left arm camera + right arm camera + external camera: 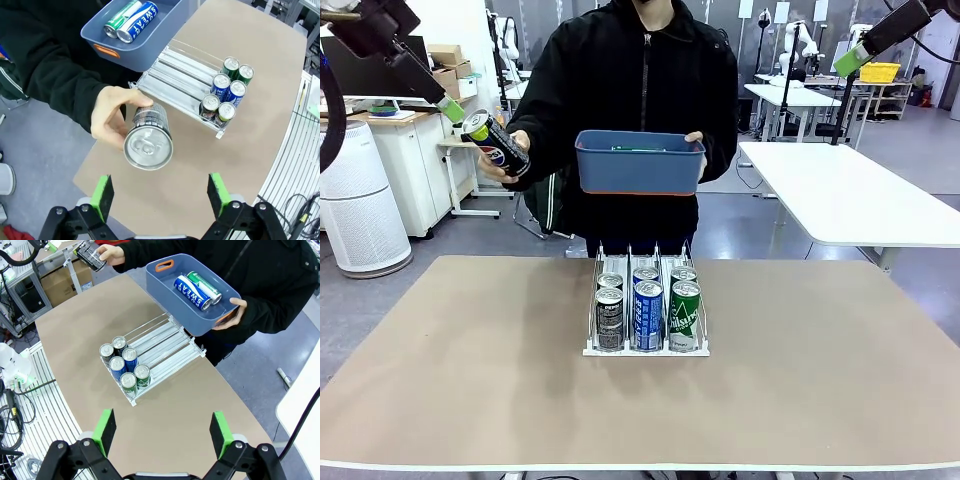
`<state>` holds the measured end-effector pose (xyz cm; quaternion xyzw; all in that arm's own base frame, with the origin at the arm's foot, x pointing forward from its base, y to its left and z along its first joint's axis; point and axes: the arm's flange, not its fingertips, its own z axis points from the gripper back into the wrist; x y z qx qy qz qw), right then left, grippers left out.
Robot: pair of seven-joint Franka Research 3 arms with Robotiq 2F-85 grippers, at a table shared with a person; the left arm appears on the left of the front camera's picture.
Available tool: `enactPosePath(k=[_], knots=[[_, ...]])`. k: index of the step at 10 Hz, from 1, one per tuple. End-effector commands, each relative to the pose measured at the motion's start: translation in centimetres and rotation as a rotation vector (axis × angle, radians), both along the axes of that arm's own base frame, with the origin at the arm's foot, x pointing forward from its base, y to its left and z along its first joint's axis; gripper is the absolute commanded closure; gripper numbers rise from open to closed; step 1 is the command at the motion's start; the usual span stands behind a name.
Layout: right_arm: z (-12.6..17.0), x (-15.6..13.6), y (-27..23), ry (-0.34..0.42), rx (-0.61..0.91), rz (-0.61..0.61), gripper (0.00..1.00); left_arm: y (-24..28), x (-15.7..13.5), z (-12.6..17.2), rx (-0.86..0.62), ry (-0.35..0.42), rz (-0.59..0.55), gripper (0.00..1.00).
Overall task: Fill the beverage cans into the dispenser.
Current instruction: Pick up the Pepsi coke handed by the human.
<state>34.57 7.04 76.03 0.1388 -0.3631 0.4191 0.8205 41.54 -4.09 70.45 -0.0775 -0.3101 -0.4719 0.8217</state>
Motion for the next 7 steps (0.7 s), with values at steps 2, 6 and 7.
enactPosePath(k=[2,6,7], knots=[[-0.1,0.0,0.0,0.001,-0.003,0.001,0.00,0.3,1.8,-0.3,-0.031,-0.022,-0.062,0.00],[-0.1,0.0,0.0,0.001,-0.003,0.001,0.00,-0.3,0.8,-0.2,-0.003,-0.010,-0.039,0.00],[-0.1,0.0,0.0,0.001,-0.003,0.001,0.00,-0.6,1.3,-0.3,-0.024,-0.009,-0.031,0.00]])
